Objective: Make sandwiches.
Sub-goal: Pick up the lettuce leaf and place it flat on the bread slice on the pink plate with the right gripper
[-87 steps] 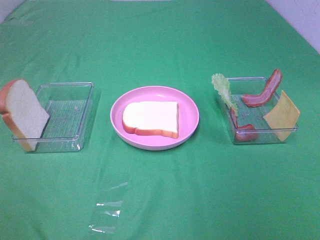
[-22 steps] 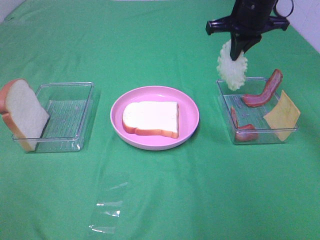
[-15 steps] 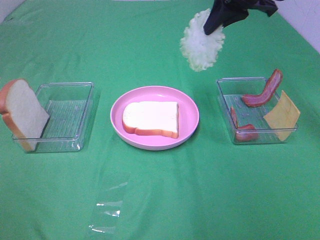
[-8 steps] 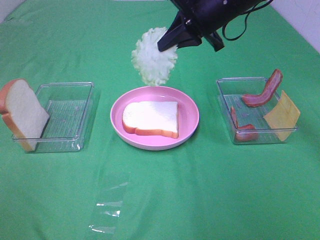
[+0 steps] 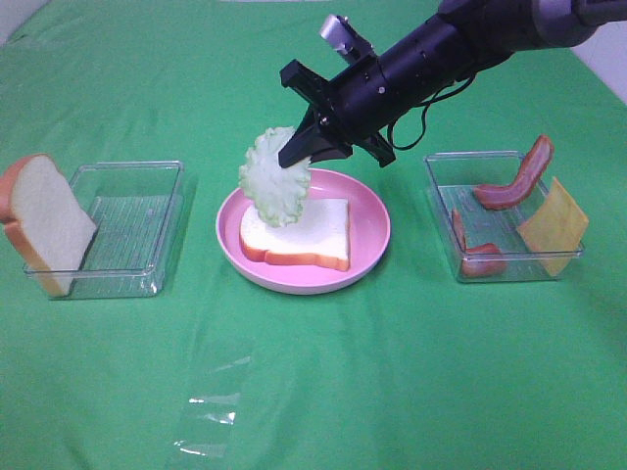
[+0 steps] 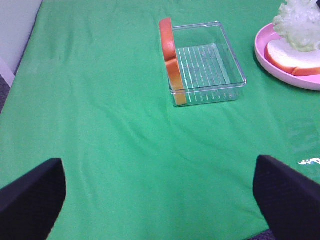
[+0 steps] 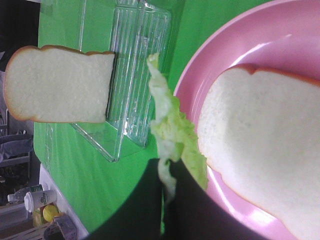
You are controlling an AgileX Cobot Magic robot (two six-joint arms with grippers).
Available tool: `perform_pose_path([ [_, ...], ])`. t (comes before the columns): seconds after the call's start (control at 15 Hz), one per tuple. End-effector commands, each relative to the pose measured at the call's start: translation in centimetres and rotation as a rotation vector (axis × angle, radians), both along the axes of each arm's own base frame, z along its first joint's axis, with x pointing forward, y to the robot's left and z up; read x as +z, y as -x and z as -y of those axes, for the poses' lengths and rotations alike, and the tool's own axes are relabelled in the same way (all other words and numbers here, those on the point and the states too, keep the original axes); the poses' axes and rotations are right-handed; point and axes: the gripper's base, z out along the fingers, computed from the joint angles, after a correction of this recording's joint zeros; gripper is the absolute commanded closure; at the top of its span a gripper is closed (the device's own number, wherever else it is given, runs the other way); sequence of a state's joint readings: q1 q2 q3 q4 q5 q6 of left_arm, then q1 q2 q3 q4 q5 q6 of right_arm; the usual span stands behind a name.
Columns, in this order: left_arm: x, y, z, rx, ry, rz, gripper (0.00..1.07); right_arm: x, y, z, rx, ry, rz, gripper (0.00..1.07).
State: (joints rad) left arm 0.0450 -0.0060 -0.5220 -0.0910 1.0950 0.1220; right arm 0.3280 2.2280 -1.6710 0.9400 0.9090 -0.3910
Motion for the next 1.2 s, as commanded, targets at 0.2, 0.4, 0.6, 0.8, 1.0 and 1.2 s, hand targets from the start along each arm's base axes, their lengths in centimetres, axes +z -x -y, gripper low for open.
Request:
perform_pose_path([
  [0.2,0.0,0.2,0.1,-0.010,0.011,0.031,0.12,-2.0,0.2,-0.1,0.015,0.011,-0.062,1.07],
  [0.4,0.0,0.2,0.1,-0.010,0.011,0.031,0.12,-3.3,0.0,0.6,0.045,0.117,-0.027,1.07],
  [0.6,0.0,0.2,0.1,-0.010,0.011,0.031,0.12,-3.9,0.1,1.4,0.049,0.225,-0.037,1.07],
  [0.8,0.0,0.2,0.1,-0.010,0.011,0.031,0.12,-3.9,-0.2,1.7,0.002,0.260,-0.028,0.85],
  [1.0,0.0,0.2,0.1,-0.010,0.011,0.031,0.12,-3.2,-0.4,1.6,-0.006,0.250,0.002,0.40],
  [1.2,0.0,0.2,0.1,-0.010,0.011,0.031,0.12,-0.8,-0.6,1.9,0.006,0.274,0.071,0.23],
])
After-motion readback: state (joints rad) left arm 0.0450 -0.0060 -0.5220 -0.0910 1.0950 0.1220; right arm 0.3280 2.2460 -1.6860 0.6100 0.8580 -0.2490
